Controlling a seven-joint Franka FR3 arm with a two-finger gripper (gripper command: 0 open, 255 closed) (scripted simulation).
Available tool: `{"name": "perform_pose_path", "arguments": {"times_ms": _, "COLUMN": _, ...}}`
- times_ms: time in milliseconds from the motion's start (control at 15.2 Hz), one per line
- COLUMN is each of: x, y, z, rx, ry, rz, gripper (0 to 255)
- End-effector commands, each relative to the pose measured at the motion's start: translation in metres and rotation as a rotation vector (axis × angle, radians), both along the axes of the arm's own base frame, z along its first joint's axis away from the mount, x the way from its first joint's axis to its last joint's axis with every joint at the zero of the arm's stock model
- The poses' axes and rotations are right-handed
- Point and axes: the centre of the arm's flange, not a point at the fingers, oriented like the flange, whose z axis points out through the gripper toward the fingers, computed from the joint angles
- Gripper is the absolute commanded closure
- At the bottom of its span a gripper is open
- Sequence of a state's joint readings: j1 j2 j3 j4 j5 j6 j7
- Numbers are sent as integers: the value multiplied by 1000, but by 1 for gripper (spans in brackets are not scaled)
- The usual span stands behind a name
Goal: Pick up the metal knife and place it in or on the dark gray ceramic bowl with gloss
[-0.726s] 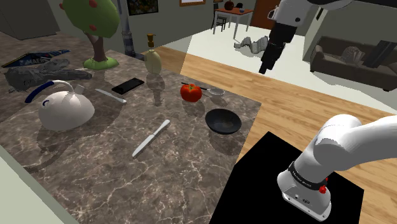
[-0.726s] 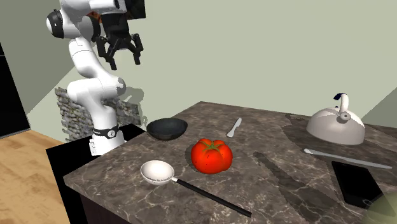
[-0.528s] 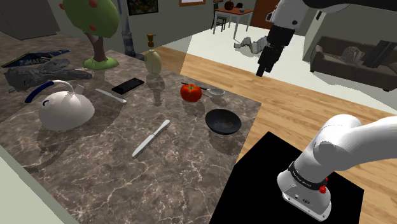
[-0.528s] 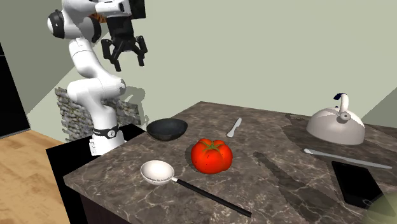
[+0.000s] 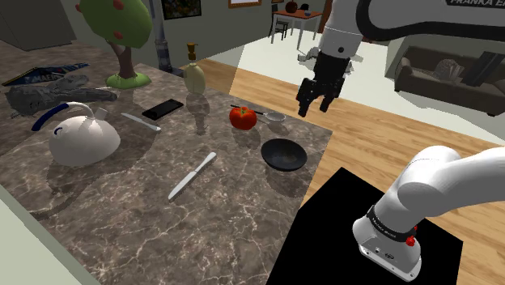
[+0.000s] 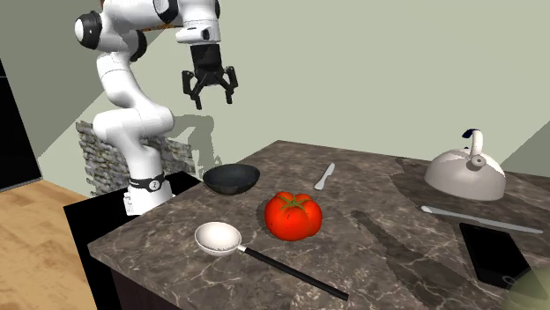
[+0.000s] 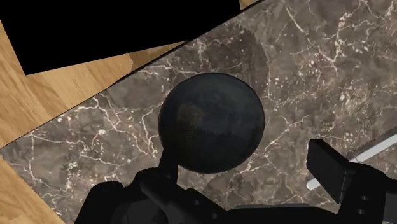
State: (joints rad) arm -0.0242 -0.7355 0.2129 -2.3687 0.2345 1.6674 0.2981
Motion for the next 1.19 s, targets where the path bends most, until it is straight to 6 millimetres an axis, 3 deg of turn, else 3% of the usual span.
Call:
{"name": "perform_pose_path", "arguments": {"times_ms": 0, "x": 3, "y": 25, "z": -11, "rx": -8, "ry": 6, "rz": -76, "gripper": 0}}
{"name": "perform_pose_path", "arguments": {"times_ms": 528, "x": 40, "y": 119, "z": -56, "rx": -41, "ry": 32, "rz": -348, "gripper": 0}}
{"name": "perform_pose_path", "arguments": {"times_ms": 1122, "x": 108, "y": 207, "z": -111, "rx": -78, "ry": 62, "rz": -654, "gripper": 0}}
